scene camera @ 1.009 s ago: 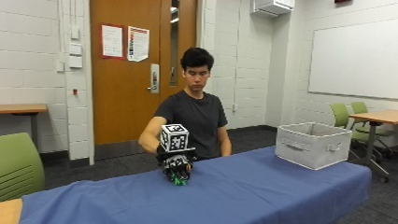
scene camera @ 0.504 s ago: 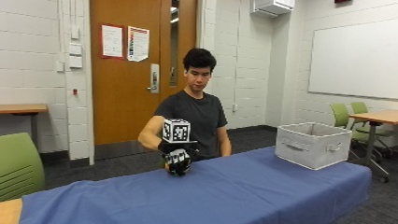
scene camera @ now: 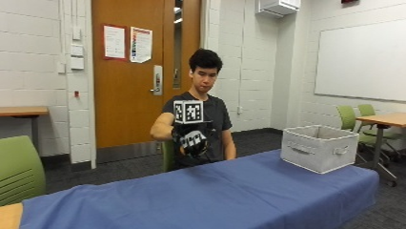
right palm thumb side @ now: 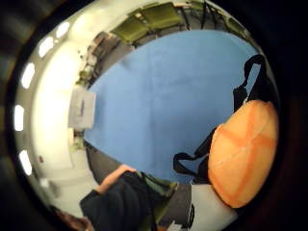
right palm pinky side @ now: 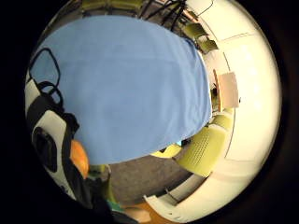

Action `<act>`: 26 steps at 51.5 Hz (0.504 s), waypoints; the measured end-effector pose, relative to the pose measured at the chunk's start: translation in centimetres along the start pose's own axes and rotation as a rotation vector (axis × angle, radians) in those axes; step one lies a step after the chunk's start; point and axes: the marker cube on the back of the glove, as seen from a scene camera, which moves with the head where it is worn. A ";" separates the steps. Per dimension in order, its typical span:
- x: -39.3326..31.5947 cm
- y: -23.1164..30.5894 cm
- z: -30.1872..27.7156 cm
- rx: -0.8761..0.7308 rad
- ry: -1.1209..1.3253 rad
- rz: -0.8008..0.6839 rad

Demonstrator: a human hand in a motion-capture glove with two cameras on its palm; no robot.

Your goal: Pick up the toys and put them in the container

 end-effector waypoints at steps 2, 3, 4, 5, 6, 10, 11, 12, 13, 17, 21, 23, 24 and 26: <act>-0.8 -0.9 -1.6 0.017 -0.002 -0.016; -1.3 -1.4 -2.4 0.026 -0.003 -0.023; -1.8 -1.8 -3.2 0.037 -0.003 -0.029; -2.3 -2.3 -4.0 0.049 -0.003 -0.035; -2.9 -2.7 -4.8 0.061 -0.003 -0.041; -5.4 -4.5 -7.7 0.100 -0.005 -0.067; -6.0 -4.9 -8.3 0.106 -0.005 -0.074; -6.7 -5.2 -9.0 0.112 -0.005 -0.081; -7.4 -5.6 -9.6 0.116 -0.004 -0.089; -11.2 -7.0 -12.2 0.142 -0.008 -0.133; -15.3 -8.8 -14.5 0.166 -0.012 -0.178; -17.6 -9.6 -15.6 0.179 -0.013 -0.198; -18.8 -10.0 -16.1 0.186 -0.013 -0.208; -21.6 -10.6 -17.1 0.197 -0.017 -0.230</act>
